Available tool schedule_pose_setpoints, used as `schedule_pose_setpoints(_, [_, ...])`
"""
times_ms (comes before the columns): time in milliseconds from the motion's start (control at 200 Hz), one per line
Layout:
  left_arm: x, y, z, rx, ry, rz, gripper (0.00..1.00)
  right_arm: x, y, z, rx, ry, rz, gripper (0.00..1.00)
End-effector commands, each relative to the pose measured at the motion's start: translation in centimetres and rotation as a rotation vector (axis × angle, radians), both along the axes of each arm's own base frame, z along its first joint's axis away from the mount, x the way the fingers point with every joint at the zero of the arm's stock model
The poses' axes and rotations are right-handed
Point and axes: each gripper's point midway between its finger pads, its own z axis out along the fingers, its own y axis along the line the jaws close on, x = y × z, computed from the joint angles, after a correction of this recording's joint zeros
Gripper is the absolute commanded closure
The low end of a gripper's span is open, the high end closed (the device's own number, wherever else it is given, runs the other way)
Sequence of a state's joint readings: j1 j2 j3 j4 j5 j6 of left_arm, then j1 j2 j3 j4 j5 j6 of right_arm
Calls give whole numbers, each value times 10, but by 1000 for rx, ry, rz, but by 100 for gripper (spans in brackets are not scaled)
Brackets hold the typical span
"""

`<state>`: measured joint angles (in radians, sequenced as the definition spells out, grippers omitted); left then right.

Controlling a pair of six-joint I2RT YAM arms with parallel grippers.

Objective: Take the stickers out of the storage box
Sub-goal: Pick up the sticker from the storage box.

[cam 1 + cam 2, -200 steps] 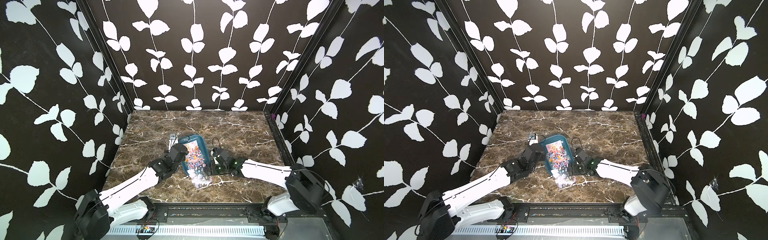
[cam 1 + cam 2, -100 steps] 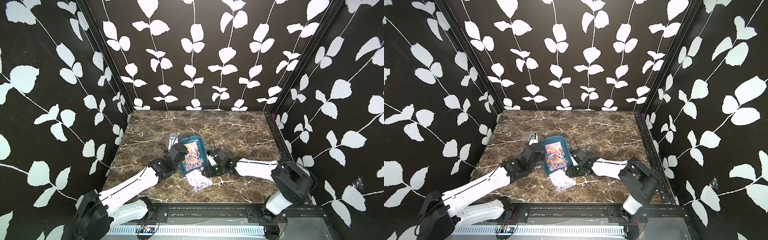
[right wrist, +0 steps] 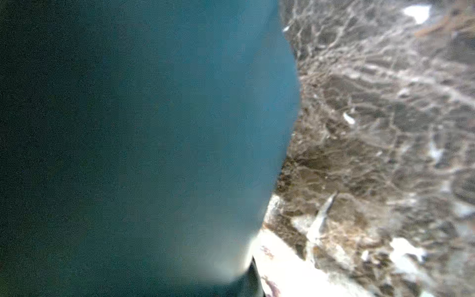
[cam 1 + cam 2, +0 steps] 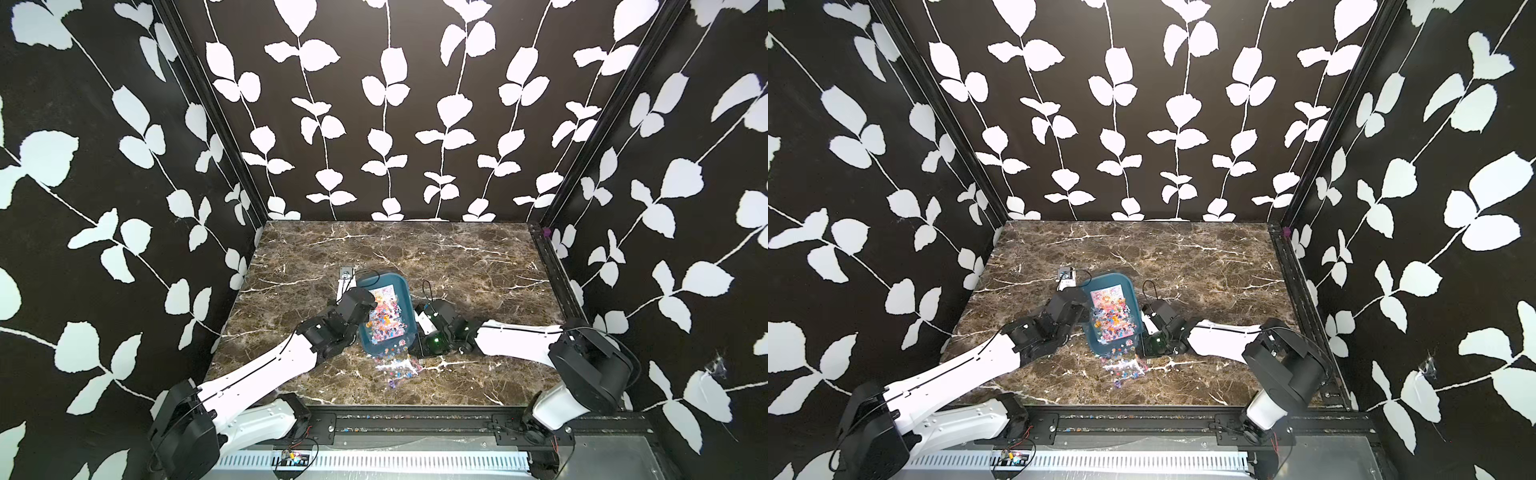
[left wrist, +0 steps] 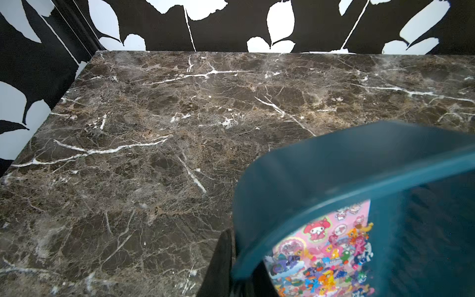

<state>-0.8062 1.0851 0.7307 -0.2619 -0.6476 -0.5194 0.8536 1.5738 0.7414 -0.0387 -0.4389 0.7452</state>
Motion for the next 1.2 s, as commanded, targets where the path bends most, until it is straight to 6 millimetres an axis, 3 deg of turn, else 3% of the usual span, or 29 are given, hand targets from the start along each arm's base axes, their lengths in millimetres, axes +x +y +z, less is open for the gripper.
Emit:
schedule_pose_setpoints(0, [3, 1, 9, 0, -21, 21, 100, -8, 7, 14, 71, -3, 33, 100])
schedule_pose_setpoints(345, [10, 19, 24, 90, -68, 117, 100, -19, 6, 59, 176, -25, 42, 100])
schedule_pose_setpoints(490, [12, 20, 23, 105, -68, 132, 100, -24, -2, 74, 195, -47, 37, 100])
schedule_pose_setpoints(680, [9, 31, 25, 122, -85, 164, 100, -16, -21, 94, 192, -99, -18, 100])
schedule_pose_setpoints(1010, [-8, 56, 24, 116, -104, 206, 100, 48, -96, 121, 124, -162, -254, 100])
schedule_pose_setpoints(1195, [-14, 60, 21, 100, -98, 198, 100, 107, -132, 129, 117, -144, -367, 100])
